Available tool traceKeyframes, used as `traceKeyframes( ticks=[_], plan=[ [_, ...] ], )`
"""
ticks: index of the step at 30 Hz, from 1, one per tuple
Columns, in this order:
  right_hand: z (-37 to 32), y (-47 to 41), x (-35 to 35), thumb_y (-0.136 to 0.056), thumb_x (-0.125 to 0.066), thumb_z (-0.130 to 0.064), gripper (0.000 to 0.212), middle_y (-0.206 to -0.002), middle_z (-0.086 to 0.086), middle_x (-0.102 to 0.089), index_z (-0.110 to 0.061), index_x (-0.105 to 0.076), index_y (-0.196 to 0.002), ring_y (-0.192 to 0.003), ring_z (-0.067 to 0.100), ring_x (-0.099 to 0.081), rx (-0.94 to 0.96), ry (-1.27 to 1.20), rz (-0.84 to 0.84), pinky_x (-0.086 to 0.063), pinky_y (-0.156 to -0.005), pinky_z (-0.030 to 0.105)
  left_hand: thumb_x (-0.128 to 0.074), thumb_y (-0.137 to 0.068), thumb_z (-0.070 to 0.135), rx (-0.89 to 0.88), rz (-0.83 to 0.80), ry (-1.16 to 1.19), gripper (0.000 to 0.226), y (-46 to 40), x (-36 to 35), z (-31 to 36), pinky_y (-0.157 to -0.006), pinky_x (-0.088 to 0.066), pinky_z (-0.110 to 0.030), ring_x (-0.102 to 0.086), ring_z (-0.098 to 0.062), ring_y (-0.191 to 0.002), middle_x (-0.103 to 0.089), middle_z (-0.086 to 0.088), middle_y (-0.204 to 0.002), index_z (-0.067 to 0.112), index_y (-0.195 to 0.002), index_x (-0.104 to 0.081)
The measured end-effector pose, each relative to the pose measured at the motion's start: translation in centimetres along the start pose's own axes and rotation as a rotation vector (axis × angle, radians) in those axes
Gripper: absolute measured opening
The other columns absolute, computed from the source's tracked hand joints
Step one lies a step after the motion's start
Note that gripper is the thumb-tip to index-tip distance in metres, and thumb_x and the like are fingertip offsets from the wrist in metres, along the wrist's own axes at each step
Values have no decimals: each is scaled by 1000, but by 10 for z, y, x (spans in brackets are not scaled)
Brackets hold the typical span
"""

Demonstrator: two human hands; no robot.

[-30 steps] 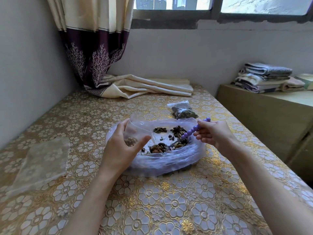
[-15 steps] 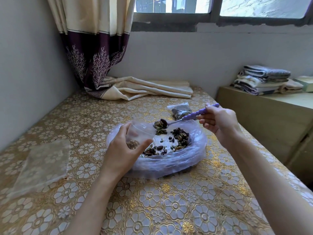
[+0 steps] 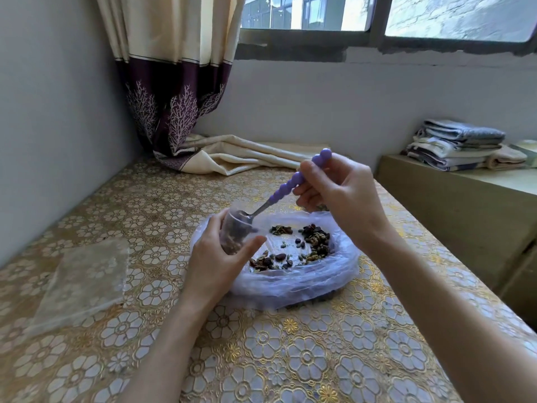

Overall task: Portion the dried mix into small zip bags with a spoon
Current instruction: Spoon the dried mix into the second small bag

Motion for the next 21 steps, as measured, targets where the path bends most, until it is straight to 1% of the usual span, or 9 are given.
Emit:
traceKeyframes(
  ticks=[3, 6, 8, 10, 12, 14, 16, 19, 21],
  plan=[
    [-10, 2, -7, -94, -51, -2, 13, -72, 2, -69, 0, -59, -82, -58, 18, -59, 87, -8, -82, -49, -54, 27, -53, -55, 82, 7, 50, 113, 83, 0, 5, 3, -53, -50, -12, -63, 2, -61, -62, 10, -78, 31, -120, -41],
    [-12, 3, -4, -94, -47, 1, 14, -77, 8, -68, -3, -58, -86, -61, 21, -59, 110, -103, -73, -51, -58, 32, -57, -54, 78, 50, 117, 215, 69, -1, 13, 1, -48, -50, -16, -64, -4, -55, -64, 2, -67, 31, -104, -47],
    [-9, 2, 4, -95, -46, -2, 15, -76, 10, -66, -6, -58, -87, -62, 20, -60, 86, -196, -4, -51, -58, 30, -58, -56, 77, 62, 170, 258, 67, -2, 20, -1, -51, -51, -17, -65, -4, -58, -66, 3, -69, 25, -98, -51],
    [-2, 0, 14, -96, -47, -7, 15, -73, 7, -66, -8, -60, -88, -62, 17, -61, 36, -278, 83, -50, -58, 26, -61, -66, 62, 35, 245, 252, 58, -2, 29, 2, -55, -47, -8, -64, 5, -66, -65, 7, -77, 19, -105, -54],
    [8, 0, 25, -96, -48, -12, 16, -69, 3, -66, -8, -60, -87, -62, 15, -61, -25, -341, 169, -49, -57, 23, -60, -70, 52, 6, 295, 237, 62, -1, 36, 5, -58, -44, -3, -62, 10, -72, -63, 10, -88, 12, -116, -52],
    [18, 0, 36, -97, -48, -13, 18, -66, 1, -67, -8, -60, -85, -60, 13, -61, -75, -363, 241, -49, -55, 21, -57, -66, 61, -4, 335, 265, 70, -1, 44, 6, -61, -44, -3, -61, 12, -74, -62, 12, -90, 13, -117, -52],
    [30, 2, 46, -97, -47, -13, 19, -63, -1, -67, -8, -59, -83, -58, 11, -60, -125, -316, 272, -48, -55, 20, -54, -63, 69, 15, 371, 296, 71, -1, 51, 5, -61, -45, -4, -62, 12, -74, -63, 10, -91, 18, -113, -52],
    [52, 8, 55, -96, -48, -9, 17, -63, 0, -67, -6, -58, -84, -55, 8, -59, -209, -106, 226, -47, -53, 20, -55, -67, 56, 13, 372, 270, 54, -1, 51, 7, -60, -43, -2, -60, 13, -71, -62, 11, -88, 22, -109, -51],
    [66, 13, 58, -95, -49, -9, 15, -69, 7, -64, -3, -58, -85, -57, 11, -58, -250, 45, 174, -46, -53, 21, -56, -67, 54, 11, 347, 262, 52, -1, 47, 9, -61, -43, -1, -60, 16, -73, -61, 14, -88, 22, -109, -51]
  ],
)
Point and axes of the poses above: each hand's wrist, its own y-axis away from the middle knuckle, its own x-axis out of the back of the hand, z = x × y, the point moved 7 cm from there along -y, towards the middle knuckle
